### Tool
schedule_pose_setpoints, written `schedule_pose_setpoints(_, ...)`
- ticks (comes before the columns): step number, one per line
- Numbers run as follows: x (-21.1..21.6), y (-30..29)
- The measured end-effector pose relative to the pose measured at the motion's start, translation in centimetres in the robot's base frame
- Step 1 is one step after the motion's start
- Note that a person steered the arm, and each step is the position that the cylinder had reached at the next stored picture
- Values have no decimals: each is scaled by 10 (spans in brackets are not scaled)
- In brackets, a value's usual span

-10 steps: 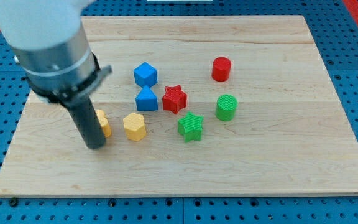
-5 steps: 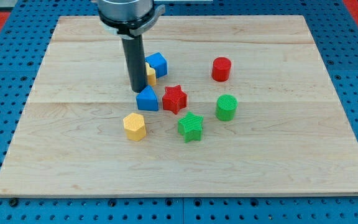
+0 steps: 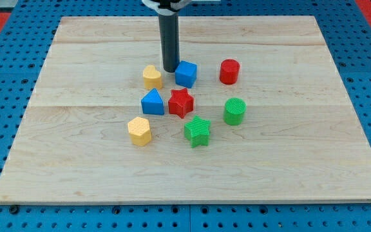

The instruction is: Arrange the heart cube and red circle in a horizontal line

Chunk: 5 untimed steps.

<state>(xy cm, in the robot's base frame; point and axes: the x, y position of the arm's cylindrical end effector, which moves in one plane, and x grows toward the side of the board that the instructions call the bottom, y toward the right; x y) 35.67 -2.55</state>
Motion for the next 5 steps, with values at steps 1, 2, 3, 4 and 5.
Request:
schedule_pose_setpoints(1, -39, 12)
schedule_pose_setpoints(2, -28, 78)
schedule_pose_setpoints(3, -5, 85)
schedule_pose_setpoints(4, -20, 86)
schedule_pose_setpoints(5, -14, 124)
